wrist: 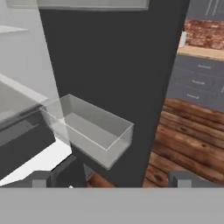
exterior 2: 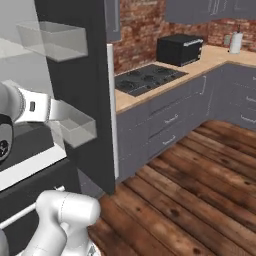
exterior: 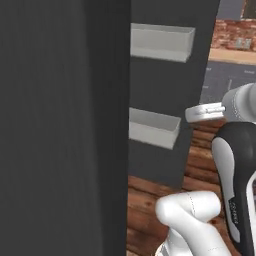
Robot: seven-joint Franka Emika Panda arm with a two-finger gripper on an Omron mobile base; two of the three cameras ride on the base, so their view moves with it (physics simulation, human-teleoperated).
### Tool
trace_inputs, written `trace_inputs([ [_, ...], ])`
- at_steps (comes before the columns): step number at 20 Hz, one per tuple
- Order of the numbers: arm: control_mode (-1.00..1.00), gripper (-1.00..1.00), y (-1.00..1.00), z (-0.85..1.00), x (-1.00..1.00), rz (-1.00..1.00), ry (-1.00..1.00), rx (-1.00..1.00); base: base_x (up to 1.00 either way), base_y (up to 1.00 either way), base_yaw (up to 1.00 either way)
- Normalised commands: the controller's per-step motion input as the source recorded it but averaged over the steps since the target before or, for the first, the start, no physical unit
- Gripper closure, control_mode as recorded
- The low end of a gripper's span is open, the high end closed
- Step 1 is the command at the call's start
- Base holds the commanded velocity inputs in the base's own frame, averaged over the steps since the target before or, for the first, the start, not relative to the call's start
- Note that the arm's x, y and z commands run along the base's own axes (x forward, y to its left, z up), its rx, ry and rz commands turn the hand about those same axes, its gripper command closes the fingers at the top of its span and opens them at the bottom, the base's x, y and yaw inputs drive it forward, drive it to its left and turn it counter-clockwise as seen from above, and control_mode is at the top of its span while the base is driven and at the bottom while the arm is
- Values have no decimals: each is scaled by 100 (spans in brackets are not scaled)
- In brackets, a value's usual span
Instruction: Place the beer on the top shelf of the fridge to keep it out of children's reach, and place the cucumbers on lower shelves for easy access.
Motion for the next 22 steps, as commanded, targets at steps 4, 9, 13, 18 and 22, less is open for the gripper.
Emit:
trace_inputs([
  [4,100,-100,0,0,0,0,0,0,35,-69,-54],
  [9,100,-100,0,0,0,0,0,0,49,-75,-50],
  [13,100,-100,0,0,0,0,0,0,58,-81,-44],
  [18,100,-100,0,0,0,0,0,0,66,-44,-30],
  [22,100,-100,0,0,0,0,0,0,98,16,8],
])
